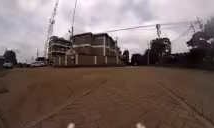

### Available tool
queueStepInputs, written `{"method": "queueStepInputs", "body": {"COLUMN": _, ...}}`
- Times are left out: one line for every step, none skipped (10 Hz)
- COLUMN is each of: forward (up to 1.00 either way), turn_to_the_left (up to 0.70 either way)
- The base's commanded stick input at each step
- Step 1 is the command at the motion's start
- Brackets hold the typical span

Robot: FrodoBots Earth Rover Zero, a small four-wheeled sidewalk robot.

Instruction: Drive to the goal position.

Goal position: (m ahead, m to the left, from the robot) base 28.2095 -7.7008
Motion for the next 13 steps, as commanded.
{"method": "queueStepInputs", "body": {"forward": 0.7, "turn_to_the_left": 0.0}}
{"method": "queueStepInputs", "body": {"forward": 0.7, "turn_to_the_left": -0.02}}
{"method": "queueStepInputs", "body": {"forward": 0.7, "turn_to_the_left": -0.19}}
{"method": "queueStepInputs", "body": {"forward": 0.7, "turn_to_the_left": -0.35}}
{"method": "queueStepInputs", "body": {"forward": 0.7, "turn_to_the_left": -0.35}}
{"method": "queueStepInputs", "body": {"forward": 0.7, "turn_to_the_left": -0.35}}
{"method": "queueStepInputs", "body": {"forward": 0.7, "turn_to_the_left": -0.35}}
{"method": "queueStepInputs", "body": {"forward": 0.7, "turn_to_the_left": -0.35}}
{"method": "queueStepInputs", "body": {"forward": 0.7, "turn_to_the_left": -0.23}}
{"method": "queueStepInputs", "body": {"forward": 0.7, "turn_to_the_left": -0.06}}
{"method": "queueStepInputs", "body": {"forward": 0.7, "turn_to_the_left": 0.0}}
{"method": "queueStepInputs", "body": {"forward": 0.7, "turn_to_the_left": 0.0}}
{"method": "queueStepInputs", "body": {"forward": 0.7, "turn_to_the_left": 0.0}}
